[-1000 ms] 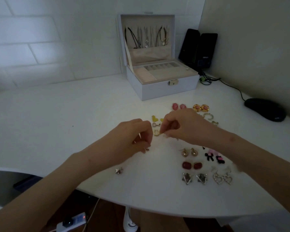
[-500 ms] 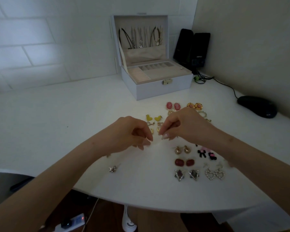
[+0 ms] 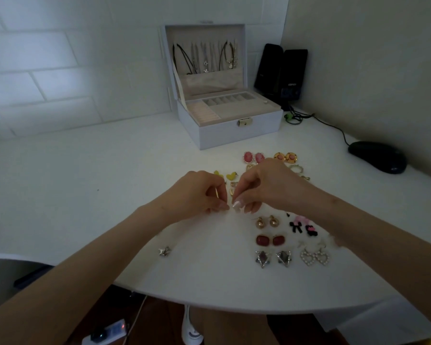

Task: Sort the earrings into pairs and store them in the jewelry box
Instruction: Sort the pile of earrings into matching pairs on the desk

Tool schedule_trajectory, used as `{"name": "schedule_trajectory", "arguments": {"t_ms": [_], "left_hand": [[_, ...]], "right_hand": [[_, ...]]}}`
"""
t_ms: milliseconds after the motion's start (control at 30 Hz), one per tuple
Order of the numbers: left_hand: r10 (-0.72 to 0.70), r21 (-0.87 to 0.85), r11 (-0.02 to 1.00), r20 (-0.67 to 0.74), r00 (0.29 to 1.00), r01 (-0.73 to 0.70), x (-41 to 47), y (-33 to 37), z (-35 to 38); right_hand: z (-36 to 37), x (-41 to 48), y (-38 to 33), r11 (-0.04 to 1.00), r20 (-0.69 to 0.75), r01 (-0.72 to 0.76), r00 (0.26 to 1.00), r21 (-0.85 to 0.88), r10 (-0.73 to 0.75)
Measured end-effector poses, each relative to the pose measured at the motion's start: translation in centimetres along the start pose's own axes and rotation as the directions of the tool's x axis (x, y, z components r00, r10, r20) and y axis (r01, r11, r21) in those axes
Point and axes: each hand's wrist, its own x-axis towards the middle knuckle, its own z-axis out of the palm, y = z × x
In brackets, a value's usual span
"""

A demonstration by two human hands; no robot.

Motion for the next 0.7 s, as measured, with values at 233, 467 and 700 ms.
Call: {"name": "schedule_trajectory", "arguments": {"t_ms": [233,467,700], "left_hand": [[0.084,0.111,0.991,-0.023,0.996,-0.081,0.3,-0.3,0.2],[0.075,0.148,0.987,-0.047,0.996,-0.067,0.7,-0.3,0.3],[0.102,0.125,0.988,-0.1,0.99,-0.09,0.5,-1.0,0.3]], "right_hand": [[0.4,0.7,0.3,0.991,-0.01,-0.054,0.999,-0.124,0.053],[1.0,1.2,0.8,0.961,-0.059,0.012,0.998,-0.275,-0.029],[0.8,1.2,1.0,0.95,-0.072,0.008,0.997,-0.313,-0.032]]}}
